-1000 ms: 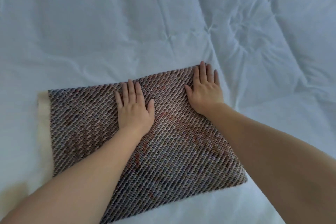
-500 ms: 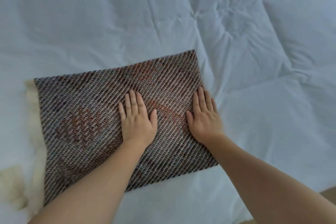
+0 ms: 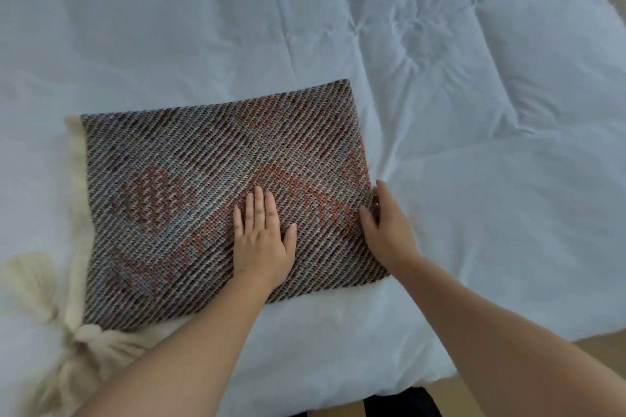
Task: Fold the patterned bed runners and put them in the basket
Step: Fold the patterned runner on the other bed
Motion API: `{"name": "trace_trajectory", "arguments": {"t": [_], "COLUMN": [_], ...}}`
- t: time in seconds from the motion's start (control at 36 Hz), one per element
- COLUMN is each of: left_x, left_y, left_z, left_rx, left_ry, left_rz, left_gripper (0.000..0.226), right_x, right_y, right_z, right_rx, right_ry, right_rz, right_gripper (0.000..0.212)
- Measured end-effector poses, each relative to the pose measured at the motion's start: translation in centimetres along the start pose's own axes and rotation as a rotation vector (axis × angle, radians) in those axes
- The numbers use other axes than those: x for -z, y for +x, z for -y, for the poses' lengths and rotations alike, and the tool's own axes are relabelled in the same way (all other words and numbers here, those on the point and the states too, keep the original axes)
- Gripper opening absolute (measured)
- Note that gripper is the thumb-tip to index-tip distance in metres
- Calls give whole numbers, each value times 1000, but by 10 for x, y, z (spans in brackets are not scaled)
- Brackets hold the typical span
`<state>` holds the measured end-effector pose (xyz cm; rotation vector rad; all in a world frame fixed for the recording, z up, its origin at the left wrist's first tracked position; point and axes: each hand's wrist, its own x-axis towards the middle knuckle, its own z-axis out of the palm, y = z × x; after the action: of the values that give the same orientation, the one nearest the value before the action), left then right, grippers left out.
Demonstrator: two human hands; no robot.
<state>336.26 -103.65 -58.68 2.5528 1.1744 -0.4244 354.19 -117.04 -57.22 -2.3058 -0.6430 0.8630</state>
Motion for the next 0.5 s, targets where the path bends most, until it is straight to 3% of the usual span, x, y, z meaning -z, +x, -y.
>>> {"name": "trace_trajectory", "arguments": {"t": [0.08, 0.17, 0.25, 0.33, 0.5], "left_x": [2, 6, 14, 31, 77], "left_y": [-15, -32, -51, -68, -94], "left_z": [1, -2, -8, -16, -27], "left_rx": [-9, -8, 15, 68, 152], "left_ry": [-36, -107, -221, -358, -619], "left_rz": [29, 49, 56, 28, -23], "left_gripper": [71, 70, 66, 60, 56], "right_x": [15, 28, 39, 45, 36], "right_y": [32, 61, 74, 74, 40], "right_z": [25, 42, 58, 78, 140], "right_rx": [-152, -256, -298, -264, -17], "right_ry": [179, 265, 311, 319, 148], "right_rz": [4, 121, 257, 348, 414], "right_gripper": [60, 57, 40, 19, 20]}}
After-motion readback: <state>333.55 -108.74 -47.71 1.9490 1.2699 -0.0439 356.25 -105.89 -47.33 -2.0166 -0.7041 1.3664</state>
